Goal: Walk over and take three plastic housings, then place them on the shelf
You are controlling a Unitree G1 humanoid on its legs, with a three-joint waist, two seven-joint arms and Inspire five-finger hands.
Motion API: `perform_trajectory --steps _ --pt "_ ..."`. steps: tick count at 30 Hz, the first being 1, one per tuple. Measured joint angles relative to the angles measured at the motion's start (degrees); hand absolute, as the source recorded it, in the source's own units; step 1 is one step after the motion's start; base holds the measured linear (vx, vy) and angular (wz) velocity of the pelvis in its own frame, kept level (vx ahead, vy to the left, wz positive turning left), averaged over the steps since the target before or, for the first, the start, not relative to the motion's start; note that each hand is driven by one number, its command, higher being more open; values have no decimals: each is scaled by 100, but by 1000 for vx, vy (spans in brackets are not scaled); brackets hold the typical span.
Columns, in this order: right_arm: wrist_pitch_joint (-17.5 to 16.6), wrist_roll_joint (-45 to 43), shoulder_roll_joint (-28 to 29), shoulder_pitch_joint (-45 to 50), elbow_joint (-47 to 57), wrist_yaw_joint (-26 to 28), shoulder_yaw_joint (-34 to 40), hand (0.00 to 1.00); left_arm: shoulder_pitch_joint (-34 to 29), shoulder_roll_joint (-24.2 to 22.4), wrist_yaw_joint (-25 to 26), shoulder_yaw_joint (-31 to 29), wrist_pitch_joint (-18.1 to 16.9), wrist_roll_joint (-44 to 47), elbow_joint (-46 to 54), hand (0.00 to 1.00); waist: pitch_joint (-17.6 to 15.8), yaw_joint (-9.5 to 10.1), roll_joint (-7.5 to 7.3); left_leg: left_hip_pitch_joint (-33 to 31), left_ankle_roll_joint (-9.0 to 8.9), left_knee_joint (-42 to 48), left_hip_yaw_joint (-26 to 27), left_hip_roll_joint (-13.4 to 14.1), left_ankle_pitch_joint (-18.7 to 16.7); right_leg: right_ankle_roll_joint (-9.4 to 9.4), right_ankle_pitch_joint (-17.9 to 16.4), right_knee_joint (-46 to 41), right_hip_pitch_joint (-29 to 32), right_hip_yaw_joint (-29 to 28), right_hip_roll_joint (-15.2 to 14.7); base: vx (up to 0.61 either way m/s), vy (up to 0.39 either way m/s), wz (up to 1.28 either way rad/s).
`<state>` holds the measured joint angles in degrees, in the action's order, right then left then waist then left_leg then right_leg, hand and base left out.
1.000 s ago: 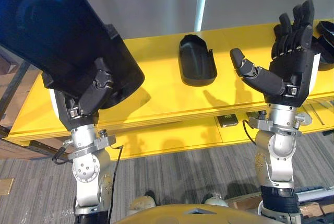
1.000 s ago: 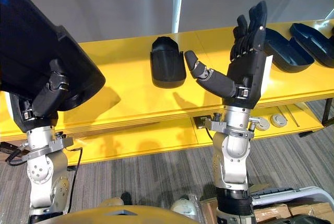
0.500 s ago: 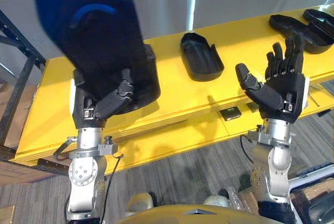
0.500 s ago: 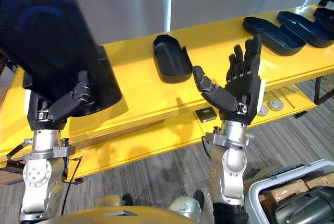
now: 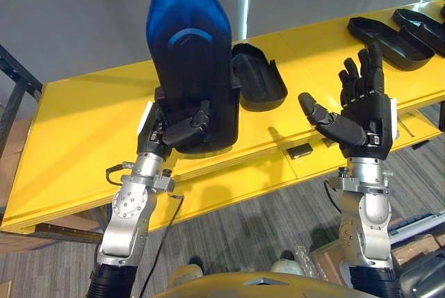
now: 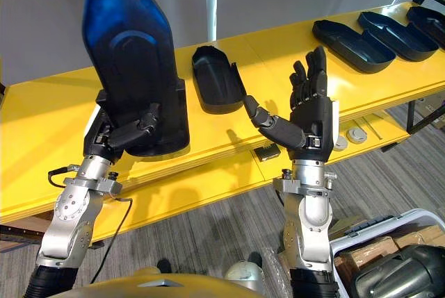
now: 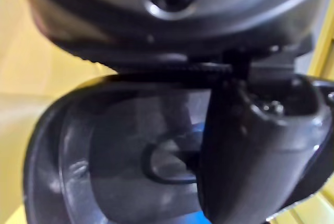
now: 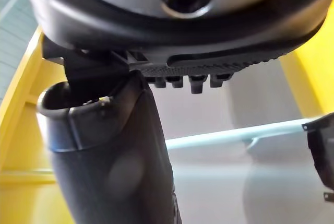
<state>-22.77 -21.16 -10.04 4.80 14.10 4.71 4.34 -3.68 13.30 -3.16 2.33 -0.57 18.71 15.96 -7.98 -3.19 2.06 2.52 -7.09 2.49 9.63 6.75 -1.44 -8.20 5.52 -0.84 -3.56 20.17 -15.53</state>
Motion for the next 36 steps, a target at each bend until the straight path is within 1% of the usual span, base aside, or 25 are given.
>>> perform_trajectory --steps 2,4,5,6,8,11,13,15,16,19,20,21,22,24,27,29,30,31,33,34,36 --pt "6 -1 -11 -58 28 133 -166 100 244 11 19 2 109 157 -344 0 -1 -4 4 0 -4 -147 -13 -15 89 -58 -80 -2 23 4 -7 -120 -32 8" --pt "97 -66 -107 -171 27 343 -351 100 588 29 159 0 185 157 -871 0 21 -1 44 -4 0 -319 -25 0 225 -44 -124 -11 108 3 25 -106 -34 6" --pt "136 -193 -188 -275 27 509 -486 100 848 59 299 -7 217 158 -1273 0 32 -7 76 -16 2 -441 -26 9 326 -44 -123 -20 184 -4 46 -74 -28 2" --pt "152 -241 -202 -335 27 604 -535 100 955 82 371 -17 217 160 -1457 0 30 -15 90 -19 -14 -498 -26 14 398 -44 -122 -28 225 -11 56 -80 -30 1" --pt "224 -268 -215 -544 24 893 -653 100 1305 121 675 -74 235 178 -1993 0 27 -29 101 -114 -19 -598 -34 24 516 -39 -119 -119 394 -20 65 -66 -22 3" --pt "250 -277 -306 -854 -31 1107 -896 100 1500 138 909 -229 233 431 -2194 0 -4 -11 110 -210 -23 -665 -96 26 635 -49 -108 -238 557 1 59 -8 -21 12" --pt "352 -270 -377 -1136 -98 1242 -1122 100 1611 143 1024 -380 229 640 -2263 0 -76 2 139 -203 -21 -720 -182 26 694 -13 -136 -339 575 54 50 2 -20 15" --pt "407 -239 -376 -1333 -109 1288 -1315 100 1818 156 1111 -476 229 647 -2266 0 -202 97 153 -221 -19 -720 -229 26 725 -3 -200 -468 624 80 22 -20 -13 11" --pt "444 -218 -376 -1373 -110 1298 -1367 100 1878 170 1122 -488 229 645 -2270 0 -221 132 154 -234 -22 -720 -238 26 734 -2 -223 -520 653 83 11 -36 -16 14" --pt "635 -206 -374 -1514 -254 1345 -1675 100 2061 370 1123 -509 233 642 -2282 0 -307 147 141 -254 -25 -723 -366 24 773 3 -380 -734 670 176 -35 -44 -25 19" --pt "716 -204 -373 -1528 -256 1341 -1749 100 2178 447 1131 -512 238 642 -2345 0 -357 169 151 -279 -22 -724 -381 25 793 46 -436 -815 713 182 -51 -66 -19 9" --pt "789 -204 -373 -1555 -258 1338 -1836 100 2293 581 1126 -517 256 638 -2464 0 -372 166 164 -351 -15 -724 -384 25 824 40 -440 -847 799 176 -57 -60 -11 6" --pt "832 -204 -372 -1565 -258 1338 -1856 100 2377 635 1125 -523 319 638 -2553 0 -376 166 169 -389 -12 -724 -384 25 840 40 -440 -866 846 166 -58 -55 -9 1" --pt "1012 -204 -370 -1593 -258 1335 -1859 100 2716 794 1053 -554 651 640 -3013 0 -478 137 175 -404 -5 -725 -382 25 878 42 -440 -929 898 137 -69 -56 -8 -3" --pt "1157 -218 -388 -1602 -258 1327 -1853 100 2976 825 859 -665 843 835 -3338 0 -531 136 180 -421 -5 -725 -346 25 895 56 -450 -1015 1003 60 -75 -41 -5 -9" --pt "1222 -218 -388 -1655 -258 1327 -1888 100 3245 946 712 -645 866 835 -3631 0 -565 125 194 -442 1 -725 -315 25 911 61 -455 -1044 1061 17 -76 -42 -7 -9" --pt "1222 -218 -385 -1728 -256 1323 -1913 100 3439 1037 634 -643 905 834 -3772 0 -650 103 200 -443 6 -726 -301 25 921 54 -460 -1069 1082 -12 -78 -73 -4 -6" --pt "1225 -217 -381 -1750 -255 1314 -1918 100 3586 1066 613 -642 940 834 -3873 0 -668 89 199 -489 10 -726 -292 24 937 46 -469 -1098 1142 -25 -83 -71 -1 -1" --pt "1245 -217 -383 -1783 -255 1266 -1957 100 3800 1137 600 -641 942 835 -4061 0 -691 42 203 -597 19 -725 -292 24 980 41 -471 -1132 1271 -58 -81 -53 -5 1" --pt "1252 -218 -382 -1807 -255 1246 -1964 100 3876 1188 576 -643 940 852 -4104 0 -774 4 203 -587 20 -724 -288 21 988 59 -459 -1165 1282 -92 -81 -37 -9 -2" --pt "1262 -218 -383 -1812 -255 1229 -1959 100 3963 1202 574 -646 940 868 -4165 0 -806 3 204 -599 20 -724 -255 20 992 67 -461 -1206 1342 -139 -83 -26 -7 -8"
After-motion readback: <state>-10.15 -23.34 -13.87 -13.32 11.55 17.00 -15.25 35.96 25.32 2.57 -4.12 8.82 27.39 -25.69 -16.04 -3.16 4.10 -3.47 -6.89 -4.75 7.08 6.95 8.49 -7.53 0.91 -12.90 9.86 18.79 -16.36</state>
